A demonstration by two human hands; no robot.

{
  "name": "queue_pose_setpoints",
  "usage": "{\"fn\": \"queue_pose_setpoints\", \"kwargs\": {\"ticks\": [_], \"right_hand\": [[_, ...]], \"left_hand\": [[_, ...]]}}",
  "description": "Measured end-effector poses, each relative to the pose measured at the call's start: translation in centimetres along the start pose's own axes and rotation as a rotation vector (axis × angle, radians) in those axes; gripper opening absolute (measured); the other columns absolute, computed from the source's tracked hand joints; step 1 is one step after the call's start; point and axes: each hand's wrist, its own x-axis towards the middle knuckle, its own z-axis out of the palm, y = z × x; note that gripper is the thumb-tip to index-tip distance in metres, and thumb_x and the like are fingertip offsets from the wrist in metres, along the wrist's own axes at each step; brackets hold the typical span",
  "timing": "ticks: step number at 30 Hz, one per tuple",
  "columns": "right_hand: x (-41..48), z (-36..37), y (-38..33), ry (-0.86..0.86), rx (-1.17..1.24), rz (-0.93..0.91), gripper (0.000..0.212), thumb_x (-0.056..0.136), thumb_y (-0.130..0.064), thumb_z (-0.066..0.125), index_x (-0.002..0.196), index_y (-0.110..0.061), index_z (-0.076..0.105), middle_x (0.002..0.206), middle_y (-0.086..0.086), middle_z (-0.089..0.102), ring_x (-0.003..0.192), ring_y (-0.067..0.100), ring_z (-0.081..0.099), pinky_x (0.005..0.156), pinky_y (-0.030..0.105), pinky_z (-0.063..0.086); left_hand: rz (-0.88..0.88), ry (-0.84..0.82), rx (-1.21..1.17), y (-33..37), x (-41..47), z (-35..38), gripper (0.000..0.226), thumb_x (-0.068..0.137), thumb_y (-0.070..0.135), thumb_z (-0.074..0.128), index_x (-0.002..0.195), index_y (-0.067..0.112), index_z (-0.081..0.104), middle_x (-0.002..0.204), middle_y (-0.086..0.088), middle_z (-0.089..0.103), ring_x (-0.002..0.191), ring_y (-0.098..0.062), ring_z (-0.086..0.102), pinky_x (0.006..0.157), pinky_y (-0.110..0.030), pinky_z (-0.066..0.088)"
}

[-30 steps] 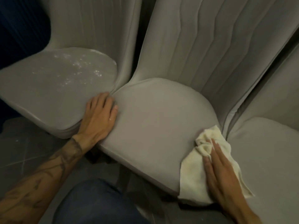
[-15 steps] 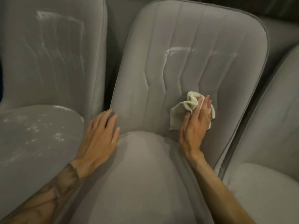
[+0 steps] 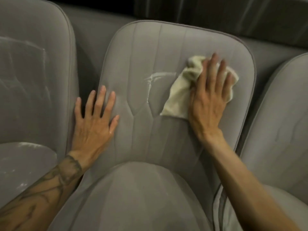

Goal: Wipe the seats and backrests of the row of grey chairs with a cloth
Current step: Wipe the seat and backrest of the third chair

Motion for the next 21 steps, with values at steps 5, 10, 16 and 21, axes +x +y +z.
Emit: {"fn": "queue_pose_setpoints", "kwargs": {"ticks": [5, 10, 16, 21], "right_hand": [[-0.8, -0.6, 0.8, -0.057, -0.076, -0.075, 0.06, 0.109, -0.014, 0.041, 0.164, -0.01, 0.017, 0.172, 0.013, 0.013, 0.16, 0.031, 0.013, 0.13, 0.05, 0.012], [6.1, -1.0, 2.5, 0.007, -0.101, -0.034, 0.056, 0.114, -0.024, 0.03, 0.165, -0.01, 0.012, 0.172, 0.014, 0.014, 0.16, 0.03, 0.012, 0.131, 0.049, 0.011], [-4.0, -1.6, 0.7, -0.233, -0.078, -0.165, 0.073, 0.107, -0.015, 0.049, 0.166, -0.012, 0.006, 0.174, 0.01, 0.002, 0.161, 0.03, 0.001, 0.131, 0.05, 0.01], [2.9, -0.9, 2.4, -0.116, -0.096, -0.213, 0.065, 0.108, -0.016, 0.039, 0.166, -0.014, 0.008, 0.173, 0.012, 0.008, 0.161, 0.029, 0.006, 0.13, 0.05, 0.009]], "left_hand": [[0.055, 0.088, 0.042, -1.2, 0.0, 2.0, 0.068, 0.112, 0.048, 0.034, 0.17, 0.019, 0.014, 0.176, -0.012, 0.014, 0.154, -0.042, 0.032, 0.127, -0.065, 0.012], [0.115, 0.141, 0.079, -2.6, 0.7, 2.1, 0.068, 0.108, 0.051, 0.042, 0.167, 0.018, 0.029, 0.171, -0.014, 0.028, 0.153, -0.046, 0.035, 0.127, -0.068, 0.01], [0.087, 0.174, 0.073, -2.1, 2.4, 1.6, 0.056, 0.107, 0.049, 0.047, 0.152, 0.015, 0.046, 0.157, -0.02, 0.04, 0.155, -0.047, 0.031, 0.125, -0.072, 0.01], [0.106, 0.187, 0.065, -2.4, 3.4, 2.2, 0.066, 0.107, 0.054, 0.043, 0.165, 0.023, 0.031, 0.17, -0.018, 0.027, 0.157, -0.046, 0.027, 0.126, -0.07, 0.005]]}}
